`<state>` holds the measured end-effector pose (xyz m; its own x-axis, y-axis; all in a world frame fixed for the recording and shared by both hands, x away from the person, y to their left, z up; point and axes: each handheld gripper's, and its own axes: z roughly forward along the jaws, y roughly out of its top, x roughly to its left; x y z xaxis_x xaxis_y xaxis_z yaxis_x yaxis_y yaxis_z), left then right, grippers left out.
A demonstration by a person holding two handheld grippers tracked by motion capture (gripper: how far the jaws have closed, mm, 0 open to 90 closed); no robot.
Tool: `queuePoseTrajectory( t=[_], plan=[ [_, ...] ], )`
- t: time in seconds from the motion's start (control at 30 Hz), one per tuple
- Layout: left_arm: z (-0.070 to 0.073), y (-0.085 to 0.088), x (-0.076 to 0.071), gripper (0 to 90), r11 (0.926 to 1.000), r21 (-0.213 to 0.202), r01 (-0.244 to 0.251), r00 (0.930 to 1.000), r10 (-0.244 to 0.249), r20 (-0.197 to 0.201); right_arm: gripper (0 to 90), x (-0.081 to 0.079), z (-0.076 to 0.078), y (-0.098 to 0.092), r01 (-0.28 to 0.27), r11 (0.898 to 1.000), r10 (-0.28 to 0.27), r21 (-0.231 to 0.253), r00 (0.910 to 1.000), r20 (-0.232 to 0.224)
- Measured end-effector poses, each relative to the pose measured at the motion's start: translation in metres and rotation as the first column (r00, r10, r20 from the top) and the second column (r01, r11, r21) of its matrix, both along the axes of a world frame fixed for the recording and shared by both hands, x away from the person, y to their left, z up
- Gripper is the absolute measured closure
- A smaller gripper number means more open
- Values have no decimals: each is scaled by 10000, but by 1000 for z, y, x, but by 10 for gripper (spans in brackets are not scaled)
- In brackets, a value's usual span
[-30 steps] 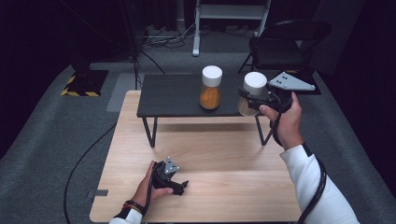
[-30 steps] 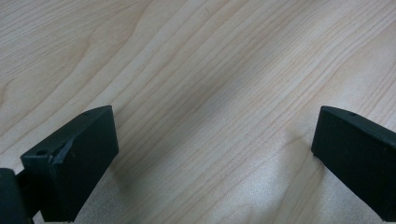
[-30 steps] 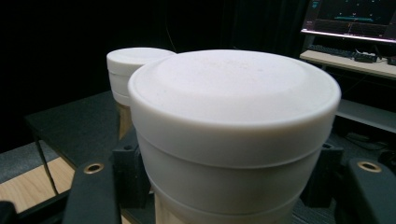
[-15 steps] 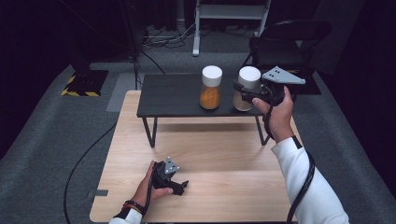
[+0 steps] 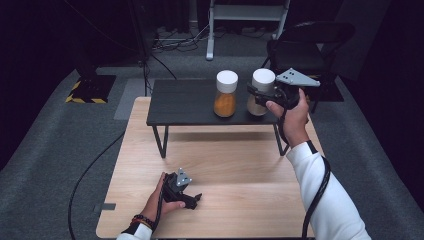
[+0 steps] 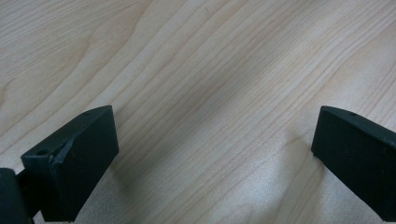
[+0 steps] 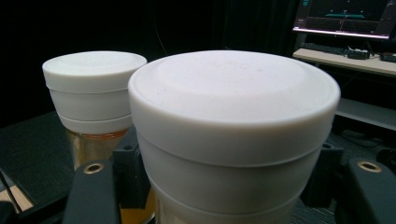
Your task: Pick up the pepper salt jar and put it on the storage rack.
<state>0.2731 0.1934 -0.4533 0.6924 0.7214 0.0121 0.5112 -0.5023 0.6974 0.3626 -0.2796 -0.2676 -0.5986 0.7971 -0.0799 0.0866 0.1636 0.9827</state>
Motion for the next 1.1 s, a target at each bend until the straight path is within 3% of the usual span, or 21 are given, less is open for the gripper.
queuePoseTrajectory(
  t=[0.47,1.1],
  plan=[
    [0,0,0,4,10000,-2,6,10000,-6,-5,337,13,-9,1,82,9998,-80,173,9999,-141],
    [0,0,0,4,10000,-20,-6,10000,6,-14,333,18,-21,-2,106,9985,-96,546,9998,-181]
  ],
)
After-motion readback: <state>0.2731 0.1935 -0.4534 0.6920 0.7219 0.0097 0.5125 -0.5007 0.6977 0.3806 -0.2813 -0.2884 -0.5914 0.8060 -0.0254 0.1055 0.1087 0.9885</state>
